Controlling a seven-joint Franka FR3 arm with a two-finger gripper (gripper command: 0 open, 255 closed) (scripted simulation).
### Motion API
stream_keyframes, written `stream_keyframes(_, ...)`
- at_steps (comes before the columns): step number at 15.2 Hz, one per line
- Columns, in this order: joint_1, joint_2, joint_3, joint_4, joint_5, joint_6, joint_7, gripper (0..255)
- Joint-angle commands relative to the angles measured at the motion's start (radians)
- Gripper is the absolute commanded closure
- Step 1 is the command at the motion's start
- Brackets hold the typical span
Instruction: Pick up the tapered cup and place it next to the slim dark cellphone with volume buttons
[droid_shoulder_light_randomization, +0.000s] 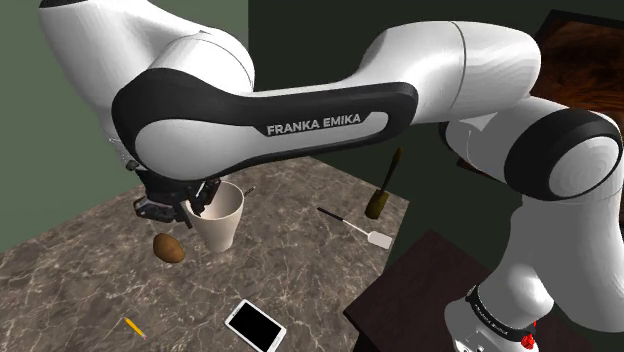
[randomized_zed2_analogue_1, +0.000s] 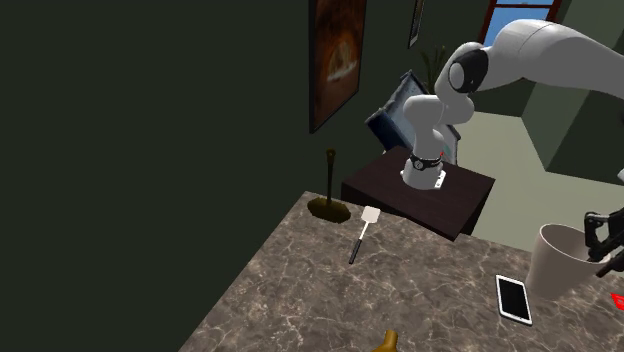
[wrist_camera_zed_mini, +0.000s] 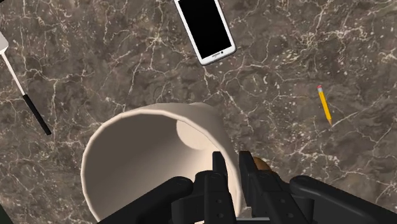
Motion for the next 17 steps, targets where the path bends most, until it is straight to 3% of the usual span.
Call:
stream_keyframes(1,0.030,0.047,-0.001,0.070,-0.009,-0.026,0.016,255)
stream_keyframes(17,0.006,0.060,-0.006,-0.125,-0.021,0.176,0.057,255)
